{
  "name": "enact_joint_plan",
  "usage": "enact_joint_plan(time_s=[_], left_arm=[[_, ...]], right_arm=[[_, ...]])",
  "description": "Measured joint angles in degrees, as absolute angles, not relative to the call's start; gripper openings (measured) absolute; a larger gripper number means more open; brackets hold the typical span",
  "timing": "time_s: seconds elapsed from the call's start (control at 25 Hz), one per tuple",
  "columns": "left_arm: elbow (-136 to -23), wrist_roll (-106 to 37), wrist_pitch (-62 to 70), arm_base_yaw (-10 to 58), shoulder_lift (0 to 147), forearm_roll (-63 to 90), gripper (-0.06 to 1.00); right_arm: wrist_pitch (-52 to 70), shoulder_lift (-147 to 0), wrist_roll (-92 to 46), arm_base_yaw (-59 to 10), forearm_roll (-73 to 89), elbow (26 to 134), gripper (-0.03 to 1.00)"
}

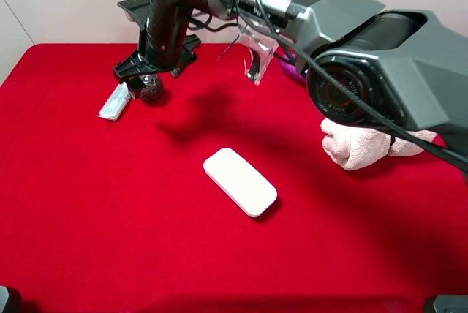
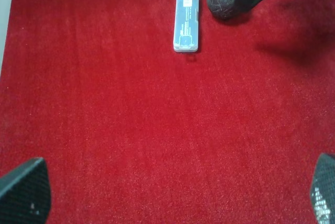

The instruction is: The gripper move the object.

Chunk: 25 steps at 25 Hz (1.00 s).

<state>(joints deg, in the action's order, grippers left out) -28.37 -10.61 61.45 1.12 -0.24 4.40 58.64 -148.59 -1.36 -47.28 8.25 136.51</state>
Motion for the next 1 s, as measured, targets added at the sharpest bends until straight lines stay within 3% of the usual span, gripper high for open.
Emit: enact_joint_plan(time_s=[0.4, 0.84, 1.0], left_arm=[[-28.37, -10.61, 61.45, 1.12, -0.24, 4.4, 0.99], [-28.37, -10.61, 61.45, 1.12, -0.24, 4.4, 0.99], [-28.37, -10.61, 61.45, 1.12, -0.24, 4.4, 0.99]], right_arm=[[69.02, -142.68, -3.22, -46.53, 6.92, 136.58, 0.69], [69.93, -132.92, -5.89, -46.46, 6.71, 135.74, 0.69], [69.93, -127.49, -6.25, -46.46, 6.66, 129.59, 0.69]])
